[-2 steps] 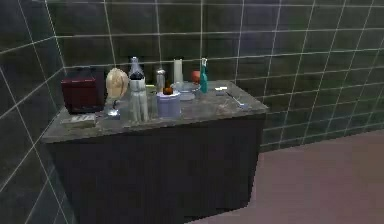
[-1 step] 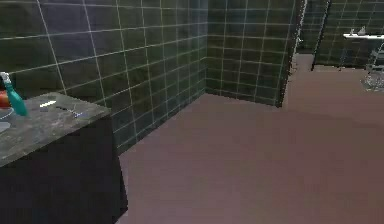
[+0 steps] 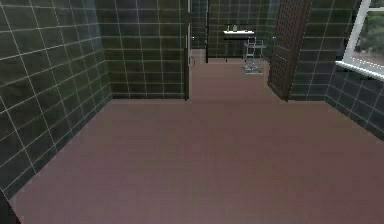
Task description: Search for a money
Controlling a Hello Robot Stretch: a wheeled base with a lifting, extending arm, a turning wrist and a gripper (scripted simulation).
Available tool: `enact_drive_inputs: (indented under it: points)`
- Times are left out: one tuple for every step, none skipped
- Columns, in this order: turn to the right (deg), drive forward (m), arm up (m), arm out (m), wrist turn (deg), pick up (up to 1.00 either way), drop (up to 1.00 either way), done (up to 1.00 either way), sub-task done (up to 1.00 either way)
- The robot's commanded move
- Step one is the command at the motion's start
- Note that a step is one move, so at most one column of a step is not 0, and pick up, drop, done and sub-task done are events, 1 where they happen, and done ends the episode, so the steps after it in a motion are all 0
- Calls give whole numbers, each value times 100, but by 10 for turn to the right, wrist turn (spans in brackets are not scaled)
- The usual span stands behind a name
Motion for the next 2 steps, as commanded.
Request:
enact_drive_inputs:
  points:
    - [0, 15, 0, 0, 0, 0, 0, 0, 0]
    - [-450, 0, 0, 0, 0, 0, 0, 0, 0]
